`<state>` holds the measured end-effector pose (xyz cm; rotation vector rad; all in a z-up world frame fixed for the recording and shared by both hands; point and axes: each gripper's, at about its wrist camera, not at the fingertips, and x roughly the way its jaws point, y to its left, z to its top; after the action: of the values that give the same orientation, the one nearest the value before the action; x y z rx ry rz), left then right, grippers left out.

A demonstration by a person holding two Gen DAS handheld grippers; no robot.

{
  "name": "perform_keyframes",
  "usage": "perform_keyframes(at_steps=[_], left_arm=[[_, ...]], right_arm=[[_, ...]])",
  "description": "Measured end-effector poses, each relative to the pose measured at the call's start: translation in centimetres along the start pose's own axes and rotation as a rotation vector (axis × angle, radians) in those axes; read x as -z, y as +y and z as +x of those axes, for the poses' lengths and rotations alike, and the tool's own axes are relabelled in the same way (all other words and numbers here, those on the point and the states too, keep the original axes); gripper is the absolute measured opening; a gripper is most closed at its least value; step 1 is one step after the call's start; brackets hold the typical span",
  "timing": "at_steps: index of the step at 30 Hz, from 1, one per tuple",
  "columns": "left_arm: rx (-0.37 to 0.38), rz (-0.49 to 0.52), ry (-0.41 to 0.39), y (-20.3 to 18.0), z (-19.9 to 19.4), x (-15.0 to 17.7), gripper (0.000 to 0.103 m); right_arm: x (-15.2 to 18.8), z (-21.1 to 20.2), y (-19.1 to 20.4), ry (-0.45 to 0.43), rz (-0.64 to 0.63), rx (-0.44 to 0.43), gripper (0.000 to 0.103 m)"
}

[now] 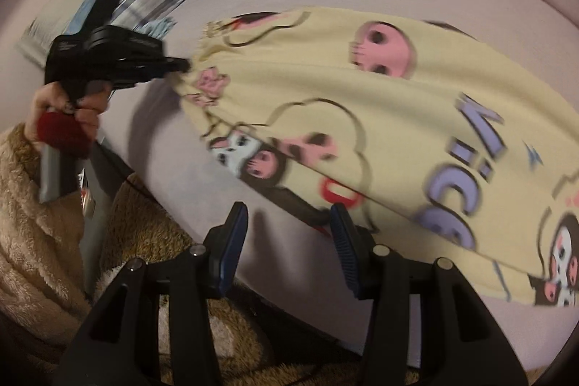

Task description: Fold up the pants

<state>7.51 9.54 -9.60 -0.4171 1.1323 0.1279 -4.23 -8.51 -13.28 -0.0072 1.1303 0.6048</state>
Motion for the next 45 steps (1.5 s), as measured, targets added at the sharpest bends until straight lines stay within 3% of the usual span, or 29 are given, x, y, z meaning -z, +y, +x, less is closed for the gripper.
perform_keyframes(at_steps=[8, 10, 14, 20, 26, 31, 41, 45], left_arm=[[0.000, 0.031, 0.050, -0.2, -1.2, -1.0, 0.012], [0.011, 0.035, 0.060, 0.0, -1.4, -1.2, 0.013], [0.018, 0.046, 0.067, 0.2, -1.9, -1.3, 0.018], [0.028, 0.065, 0.070, 0.5, -2.7, -1.4, 0.018], [0.014, 0.092, 0.055, -0.3, -2.9, -1.7, 0.018], [0.001, 0.112, 0.050, -1.0, -3.0, -1.3, 0.018], [0.006, 0.171, 0.022, -3.5, -3.9, -1.0, 0.018], [0.010, 0.215, 0.012, -5.5, -3.9, -0.3, 0.018]], right_arm=[[-3.4, 3.6, 3.9, 0.016, -0.104, -0.171, 0.043], [-4.4, 5.0, 4.9, 0.025, -0.107, -0.212, 0.036], [-6.3, 7.4, 6.3, 0.014, -0.118, -0.198, 0.029], [-7.6, 9.2, 7.4, -0.012, -0.110, -0.197, 0.007], [-7.2, 9.6, 9.2, 0.015, -0.150, -0.257, 0.006], [-6.9, 8.4, 9.5, -0.012, -0.165, -0.237, 0.009], [-8.9, 4.2, 6.1, -0.130, -0.080, -0.144, 0.009], [-9.2, 3.3, 2.3, -0.145, 0.049, -0.082, 0.014]])
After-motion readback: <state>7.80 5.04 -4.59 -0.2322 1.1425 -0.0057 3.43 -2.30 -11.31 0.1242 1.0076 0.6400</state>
